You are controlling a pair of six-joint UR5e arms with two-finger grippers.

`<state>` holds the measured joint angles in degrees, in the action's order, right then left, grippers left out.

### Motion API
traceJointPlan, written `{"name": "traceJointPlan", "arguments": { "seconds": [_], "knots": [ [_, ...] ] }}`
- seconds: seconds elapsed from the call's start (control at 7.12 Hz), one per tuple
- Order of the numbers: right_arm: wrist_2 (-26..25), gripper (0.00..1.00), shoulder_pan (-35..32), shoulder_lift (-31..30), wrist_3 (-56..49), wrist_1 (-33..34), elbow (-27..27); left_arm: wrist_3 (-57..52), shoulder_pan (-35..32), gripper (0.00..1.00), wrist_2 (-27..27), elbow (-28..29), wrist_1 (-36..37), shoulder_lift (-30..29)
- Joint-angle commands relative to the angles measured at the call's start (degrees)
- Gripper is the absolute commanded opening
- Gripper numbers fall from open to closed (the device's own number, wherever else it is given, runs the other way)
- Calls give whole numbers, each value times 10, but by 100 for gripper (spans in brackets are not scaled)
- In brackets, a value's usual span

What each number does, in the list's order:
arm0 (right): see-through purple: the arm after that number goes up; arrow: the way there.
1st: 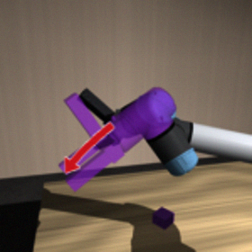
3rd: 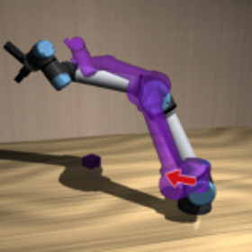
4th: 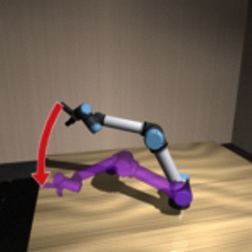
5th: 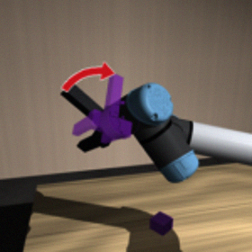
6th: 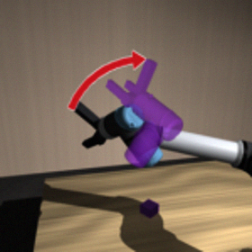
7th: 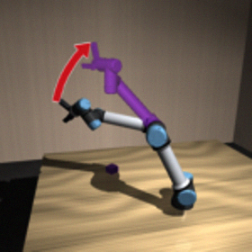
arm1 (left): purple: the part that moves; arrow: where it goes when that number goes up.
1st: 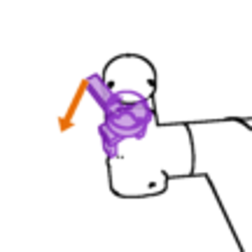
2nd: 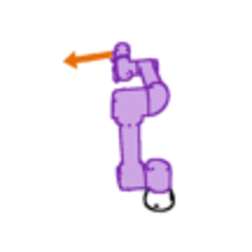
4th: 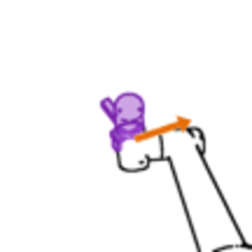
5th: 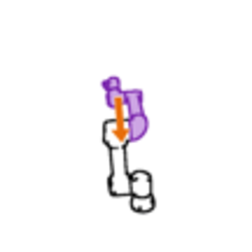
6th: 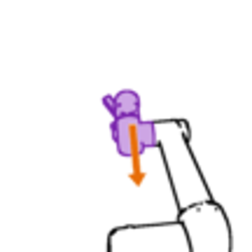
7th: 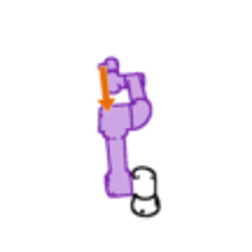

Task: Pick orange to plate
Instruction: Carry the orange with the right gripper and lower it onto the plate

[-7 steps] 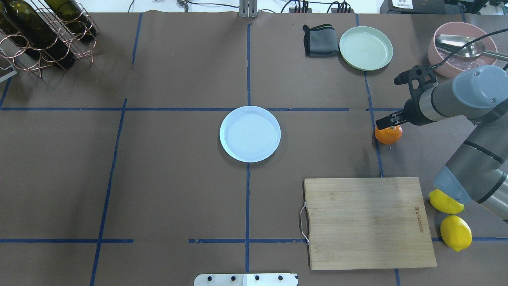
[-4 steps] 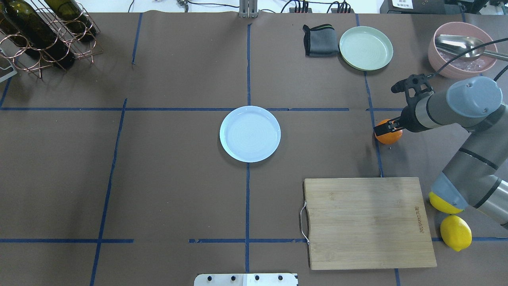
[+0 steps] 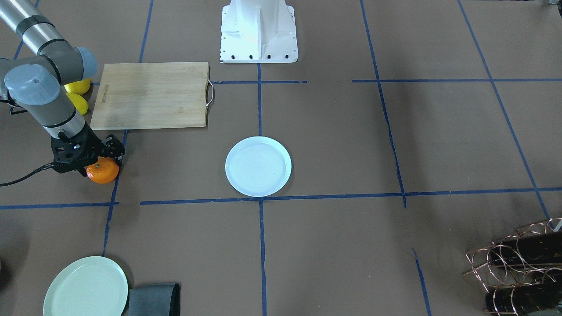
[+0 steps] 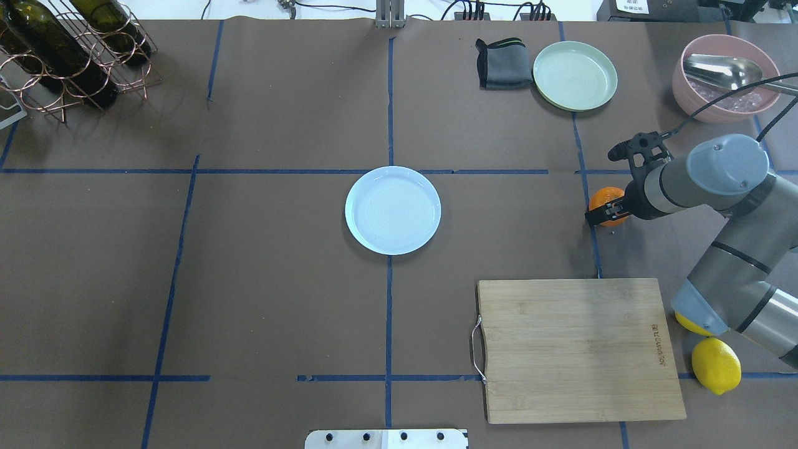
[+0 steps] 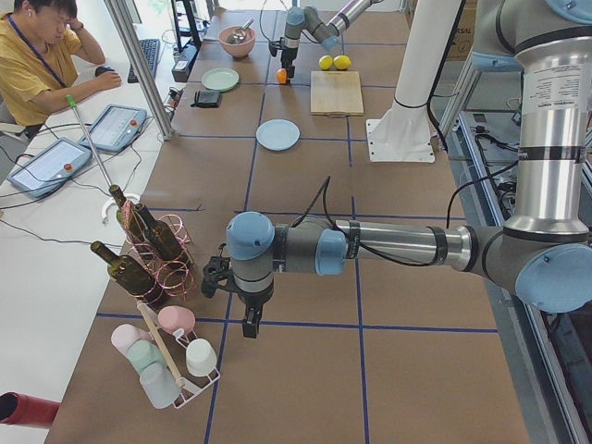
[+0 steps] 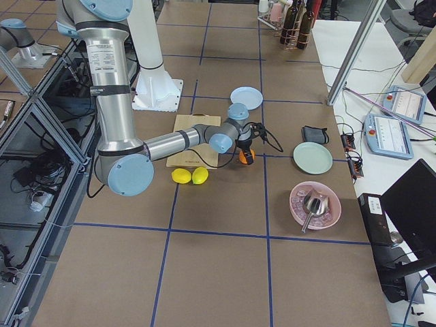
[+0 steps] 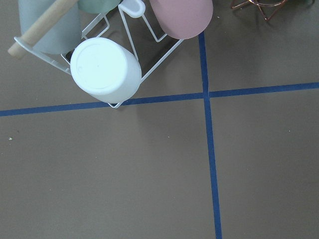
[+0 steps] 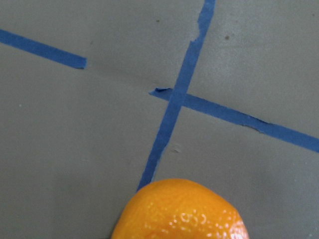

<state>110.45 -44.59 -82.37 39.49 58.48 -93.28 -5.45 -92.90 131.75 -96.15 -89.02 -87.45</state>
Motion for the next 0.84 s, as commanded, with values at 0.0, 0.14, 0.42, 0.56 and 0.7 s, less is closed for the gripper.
{"name": "traceJointPlan", "arguments": {
  "seconds": [0.0,0.14,0.42,0.56,0.7],
  "knots": [
    [-14,35,2,2,1,0,-3,0,0,100,0,0,0,0],
    [-15,10,2,16,4,1,-4,0,0,100,0,-1,0,0],
    [-20,14,47,122,123,12,3,0,0,100,1,-1,0,0],
    [-91,19,102,195,185,41,24,0,0,100,1,-1,0,-1],
    [-149,21,131,291,226,105,67,0,0,100,1,-1,0,-1]
  ]
}}
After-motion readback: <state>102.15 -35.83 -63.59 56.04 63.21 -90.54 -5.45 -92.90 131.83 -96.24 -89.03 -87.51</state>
